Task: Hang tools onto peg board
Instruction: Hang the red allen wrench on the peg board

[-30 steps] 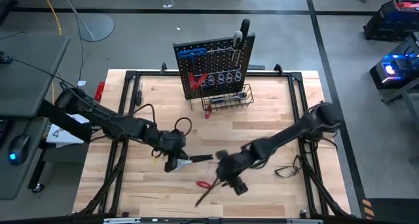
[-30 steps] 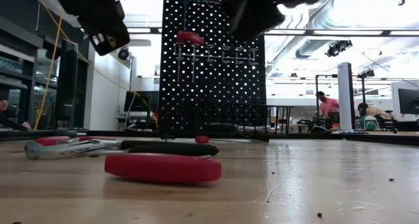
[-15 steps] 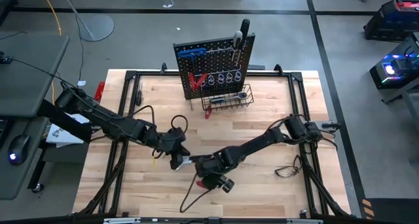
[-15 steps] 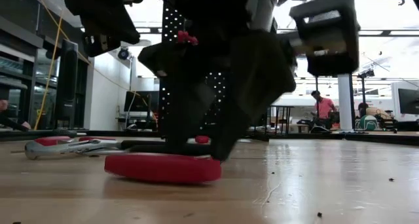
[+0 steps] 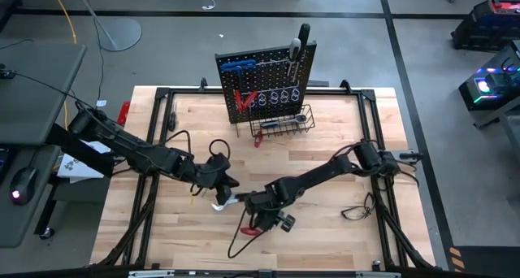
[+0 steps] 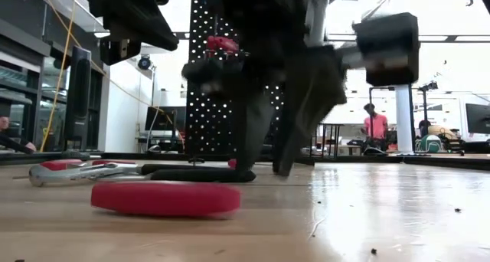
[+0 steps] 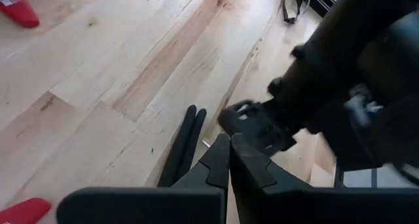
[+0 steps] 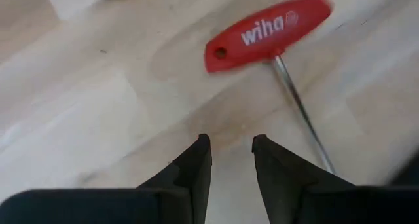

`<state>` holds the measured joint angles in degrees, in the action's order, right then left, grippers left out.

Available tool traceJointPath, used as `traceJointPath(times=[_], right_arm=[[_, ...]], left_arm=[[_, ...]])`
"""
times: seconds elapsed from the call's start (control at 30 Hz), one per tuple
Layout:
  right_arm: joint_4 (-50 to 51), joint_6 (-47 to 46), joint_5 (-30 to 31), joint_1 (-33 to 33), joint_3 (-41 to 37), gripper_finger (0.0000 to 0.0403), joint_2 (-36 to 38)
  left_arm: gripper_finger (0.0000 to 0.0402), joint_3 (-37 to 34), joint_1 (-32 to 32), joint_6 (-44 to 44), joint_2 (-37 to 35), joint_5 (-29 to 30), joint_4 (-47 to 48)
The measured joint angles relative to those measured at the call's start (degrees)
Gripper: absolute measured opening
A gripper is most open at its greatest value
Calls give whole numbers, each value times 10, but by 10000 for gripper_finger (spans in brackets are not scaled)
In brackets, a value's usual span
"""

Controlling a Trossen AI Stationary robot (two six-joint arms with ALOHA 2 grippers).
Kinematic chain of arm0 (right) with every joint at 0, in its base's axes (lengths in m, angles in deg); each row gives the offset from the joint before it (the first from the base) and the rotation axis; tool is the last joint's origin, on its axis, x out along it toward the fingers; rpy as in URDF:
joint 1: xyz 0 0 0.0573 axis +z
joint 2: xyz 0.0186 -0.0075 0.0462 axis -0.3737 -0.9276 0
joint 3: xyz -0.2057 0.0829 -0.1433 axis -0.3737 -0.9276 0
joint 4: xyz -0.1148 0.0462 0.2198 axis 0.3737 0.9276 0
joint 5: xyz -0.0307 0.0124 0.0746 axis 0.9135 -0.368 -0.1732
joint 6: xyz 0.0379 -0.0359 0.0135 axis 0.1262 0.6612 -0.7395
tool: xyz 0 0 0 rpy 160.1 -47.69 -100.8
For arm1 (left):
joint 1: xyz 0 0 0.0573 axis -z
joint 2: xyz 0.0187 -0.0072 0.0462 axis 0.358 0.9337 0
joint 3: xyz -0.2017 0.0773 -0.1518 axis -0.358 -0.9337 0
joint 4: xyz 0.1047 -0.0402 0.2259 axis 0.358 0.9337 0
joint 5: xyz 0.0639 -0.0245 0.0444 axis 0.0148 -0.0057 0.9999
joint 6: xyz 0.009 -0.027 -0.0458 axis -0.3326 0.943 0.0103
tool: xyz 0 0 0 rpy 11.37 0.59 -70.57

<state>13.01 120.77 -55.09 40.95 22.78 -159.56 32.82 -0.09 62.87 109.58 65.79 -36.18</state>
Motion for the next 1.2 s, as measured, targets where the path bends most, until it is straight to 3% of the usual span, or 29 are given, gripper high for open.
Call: traceJointPath(times=[0.23,0.63,0.77,0.9,1.2], right_arm=[[-71,5,-1,1,0,106,18],[-155,28,27,-4,4,106,-59],[-132,16,19,-8,7,84,-87],[-92,-15,16,-13,6,14,-87],[42,-53,52,-26,-7,1,-27]], left_arm=[[0,0,0,-3,0,19,2],[0,0,0,1,0,33,-11],[0,0,0,6,0,39,-15],[0,0,0,6,-2,42,-22],[0,1,2,-25,-31,57,-35]])
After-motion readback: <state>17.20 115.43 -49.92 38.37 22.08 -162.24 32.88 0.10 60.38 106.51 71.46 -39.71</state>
